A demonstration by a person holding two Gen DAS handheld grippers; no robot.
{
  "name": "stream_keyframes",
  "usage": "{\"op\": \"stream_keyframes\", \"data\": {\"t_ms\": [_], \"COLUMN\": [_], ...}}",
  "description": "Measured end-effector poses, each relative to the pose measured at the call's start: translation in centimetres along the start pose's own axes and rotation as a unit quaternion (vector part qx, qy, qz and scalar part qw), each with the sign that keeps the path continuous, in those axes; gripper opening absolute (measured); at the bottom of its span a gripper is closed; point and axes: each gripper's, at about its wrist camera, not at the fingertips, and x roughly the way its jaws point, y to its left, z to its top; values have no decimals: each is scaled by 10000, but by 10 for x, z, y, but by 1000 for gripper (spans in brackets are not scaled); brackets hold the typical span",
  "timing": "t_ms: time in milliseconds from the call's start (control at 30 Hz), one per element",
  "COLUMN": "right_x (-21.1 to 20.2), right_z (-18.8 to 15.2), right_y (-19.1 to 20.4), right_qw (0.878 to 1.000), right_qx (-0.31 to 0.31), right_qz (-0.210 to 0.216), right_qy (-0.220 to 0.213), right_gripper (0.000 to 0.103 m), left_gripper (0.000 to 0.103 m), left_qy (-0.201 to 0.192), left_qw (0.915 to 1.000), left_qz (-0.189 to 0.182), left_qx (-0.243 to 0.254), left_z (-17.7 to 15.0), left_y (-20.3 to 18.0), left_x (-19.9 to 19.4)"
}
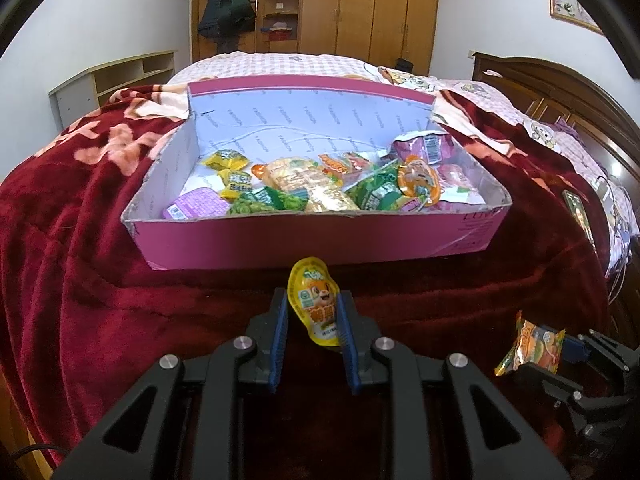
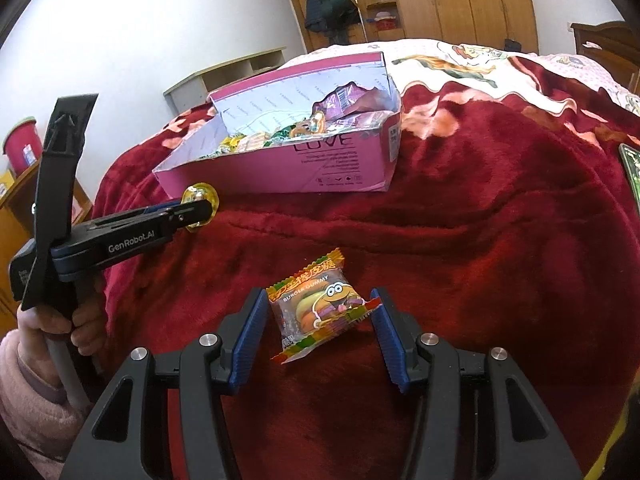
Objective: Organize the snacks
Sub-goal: 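Grasp the yellow jelly cup with the left gripper while the right grasps the cartoon candy packet, then carry the yellow jelly cup into the box with the left gripper while the right carries the candy packet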
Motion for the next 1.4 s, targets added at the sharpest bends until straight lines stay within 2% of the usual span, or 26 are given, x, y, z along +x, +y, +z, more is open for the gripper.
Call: {"op": "stream_keyframes", "data": {"t_ms": [133,167,200,400,633,1400], "right_x": [0,0,0,-1,-12,-1], "right_z": [0,0,1,2,8,67], "right_y": [2,3,3,7,17,37], "right_qw": [9999,9999,9998,9994,9985,9970], "right_qx": [82,93,107,177,61,-185], "right_qz": [68,94,114,191,213,252], "right_qy": [-75,-90,-113,-233,-503,-714], "right_gripper": [49,47,40,37,37,37], "left_gripper": [25,25,25,25,25,25], "left_qy": [-10,-12,-14,-48,-162,-583], "left_qw": [10000,10000,10000,9999,9997,9978], "left_qz": [8,6,8,24,1,-3], "left_qx": [-50,-55,-60,-95,-175,-311], "left_z": [-1,-1,-1,-1,2,42], "left_y": [4,5,5,8,13,33], "left_x": [-1,-1,-2,-5,-15,-31]}}
